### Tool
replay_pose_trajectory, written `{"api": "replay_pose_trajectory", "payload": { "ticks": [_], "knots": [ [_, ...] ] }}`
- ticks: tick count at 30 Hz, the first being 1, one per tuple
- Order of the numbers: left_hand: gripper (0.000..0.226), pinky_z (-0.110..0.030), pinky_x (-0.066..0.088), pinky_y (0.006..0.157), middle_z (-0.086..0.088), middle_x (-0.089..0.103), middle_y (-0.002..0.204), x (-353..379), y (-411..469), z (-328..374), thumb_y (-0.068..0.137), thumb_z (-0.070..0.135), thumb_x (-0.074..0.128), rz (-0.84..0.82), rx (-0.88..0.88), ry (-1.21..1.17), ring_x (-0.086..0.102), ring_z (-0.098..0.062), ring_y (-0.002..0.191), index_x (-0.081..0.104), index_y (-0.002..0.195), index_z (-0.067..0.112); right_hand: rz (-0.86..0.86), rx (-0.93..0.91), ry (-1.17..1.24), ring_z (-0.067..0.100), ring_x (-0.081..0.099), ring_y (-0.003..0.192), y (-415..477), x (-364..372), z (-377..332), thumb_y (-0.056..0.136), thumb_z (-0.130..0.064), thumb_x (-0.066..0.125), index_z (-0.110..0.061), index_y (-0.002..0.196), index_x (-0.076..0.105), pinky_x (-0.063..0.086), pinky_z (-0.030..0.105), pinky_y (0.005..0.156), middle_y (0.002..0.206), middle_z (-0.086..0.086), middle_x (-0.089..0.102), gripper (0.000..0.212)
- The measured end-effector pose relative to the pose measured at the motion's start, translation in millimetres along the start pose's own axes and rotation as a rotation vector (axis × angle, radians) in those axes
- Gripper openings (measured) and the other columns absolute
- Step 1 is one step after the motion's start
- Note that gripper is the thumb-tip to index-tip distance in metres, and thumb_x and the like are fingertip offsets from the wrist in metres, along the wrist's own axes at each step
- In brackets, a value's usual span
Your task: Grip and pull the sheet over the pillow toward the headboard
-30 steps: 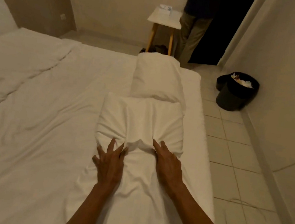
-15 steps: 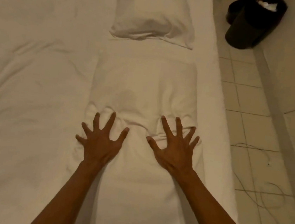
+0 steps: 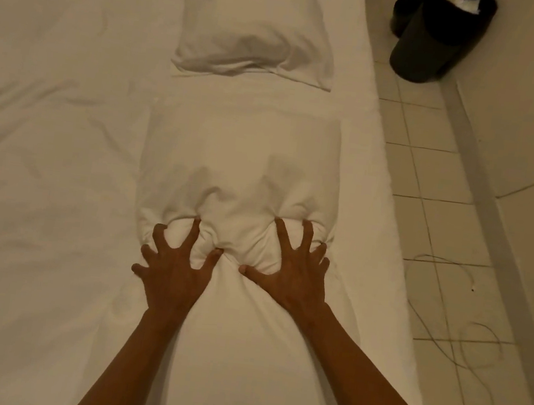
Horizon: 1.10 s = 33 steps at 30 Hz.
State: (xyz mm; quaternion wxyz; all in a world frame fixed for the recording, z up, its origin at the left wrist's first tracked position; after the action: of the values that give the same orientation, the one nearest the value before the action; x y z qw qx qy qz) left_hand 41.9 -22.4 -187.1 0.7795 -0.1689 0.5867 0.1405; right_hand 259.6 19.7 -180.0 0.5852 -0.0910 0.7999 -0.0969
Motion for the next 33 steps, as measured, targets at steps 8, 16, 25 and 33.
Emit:
{"api": "replay_pose_trajectory", "payload": {
  "ticks": [8,16,25,33],
  "knots": [
    [0.038,-0.058,0.042,0.077,-0.019,0.041,0.136,5.2,-2.9,9.7,0.085,0.044,0.065,0.074,0.012,0.071,0.045,-0.045,0.113,0.06,0.122,0.039,0.172,-0.08,-0.12,0.049,0.044,0.122,6.6,9.5,-5.2,0.065,-0.091,0.048,-0.04,0.145,0.036,0.043,0.06,0.094,0.153,0.015,0.031,0.096],
    [0.042,-0.054,0.041,0.078,-0.019,0.044,0.137,-3.1,-9.2,15.6,0.084,0.031,0.068,0.094,0.031,0.071,0.046,-0.047,0.113,0.059,0.124,0.04,0.303,-0.137,-0.229,0.043,0.049,0.11,3.5,2.5,-13.0,0.072,-0.084,0.051,-0.029,0.123,0.053,0.046,0.049,0.08,0.128,0.016,0.049,0.075],
    [0.043,-0.051,0.041,0.078,-0.014,0.045,0.136,-15.8,-15.0,22.6,0.081,0.032,0.07,0.088,0.034,0.101,0.046,-0.043,0.112,0.058,0.122,0.043,0.315,-0.166,-0.264,0.043,0.05,0.106,-0.8,0.0,-13.8,0.077,-0.057,0.067,-0.023,0.12,0.05,0.048,0.051,0.079,0.121,0.017,0.049,0.057],
    [0.038,-0.053,0.039,0.081,-0.013,0.046,0.134,-28.9,-13.4,28.0,0.084,0.028,0.067,0.165,0.028,0.039,0.043,-0.043,0.114,0.062,0.119,0.04,0.445,-0.198,-0.287,0.041,0.052,0.097,-4.9,-16.5,-20.6,0.082,-0.024,0.063,-0.017,0.113,0.053,0.043,0.047,0.072,0.113,0.02,0.052,0.033]
  ]
}}
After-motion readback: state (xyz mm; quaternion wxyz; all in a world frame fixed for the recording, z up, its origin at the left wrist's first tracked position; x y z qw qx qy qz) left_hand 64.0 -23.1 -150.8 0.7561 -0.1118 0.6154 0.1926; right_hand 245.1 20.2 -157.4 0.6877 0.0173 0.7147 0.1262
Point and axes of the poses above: each hand's wrist, its own y-axis towards the middle knuckle, its own x-axis out of the palm, z = x × y, the point moved 5 cm from there along y, towards the middle knuckle
